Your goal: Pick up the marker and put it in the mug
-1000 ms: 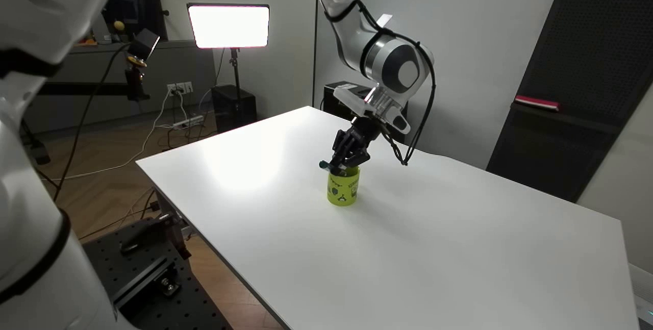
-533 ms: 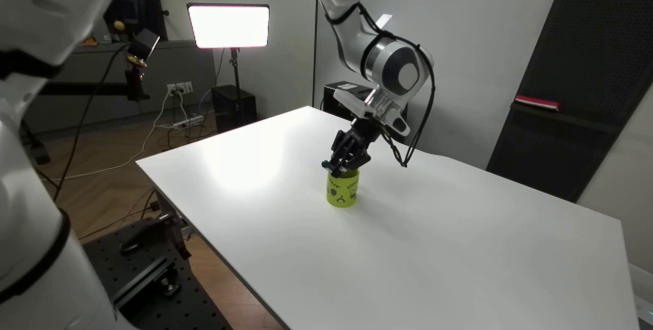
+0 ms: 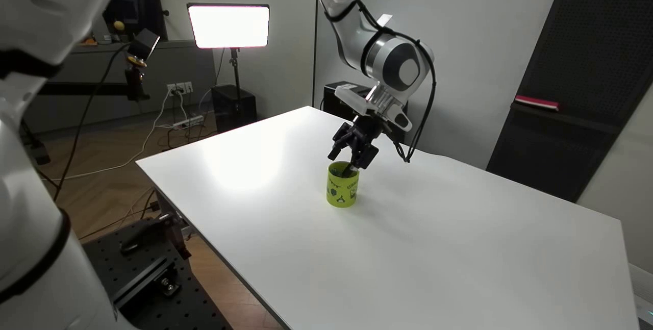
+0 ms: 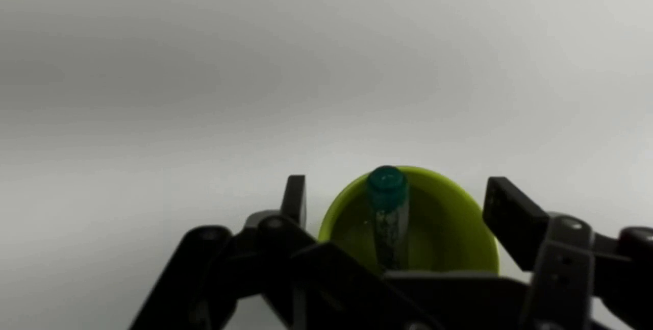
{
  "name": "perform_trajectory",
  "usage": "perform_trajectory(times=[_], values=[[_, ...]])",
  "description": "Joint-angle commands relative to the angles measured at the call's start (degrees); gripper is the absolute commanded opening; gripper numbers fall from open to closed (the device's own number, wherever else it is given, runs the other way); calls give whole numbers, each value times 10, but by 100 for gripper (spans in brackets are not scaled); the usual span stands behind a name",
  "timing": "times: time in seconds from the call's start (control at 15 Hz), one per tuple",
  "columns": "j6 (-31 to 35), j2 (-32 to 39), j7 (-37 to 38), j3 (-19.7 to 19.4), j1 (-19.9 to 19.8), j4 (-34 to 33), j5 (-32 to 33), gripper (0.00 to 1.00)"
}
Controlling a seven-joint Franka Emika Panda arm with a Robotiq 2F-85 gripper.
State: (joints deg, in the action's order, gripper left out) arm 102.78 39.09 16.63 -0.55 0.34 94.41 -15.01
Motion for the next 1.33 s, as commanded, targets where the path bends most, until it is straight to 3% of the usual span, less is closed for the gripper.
perform_trajectory(times=[0.0,0.4,0.87,1.0,1.07,1.27], values=[[22,-43,3,-9,13,16,25,100],[115,-129,-60,-2,21,98,86,100],[310,-239,-118,8,20,256,111,100],[311,-256,-128,10,17,280,107,100],[300,-220,-118,10,19,239,107,100],[303,-241,-124,10,18,265,107,100]])
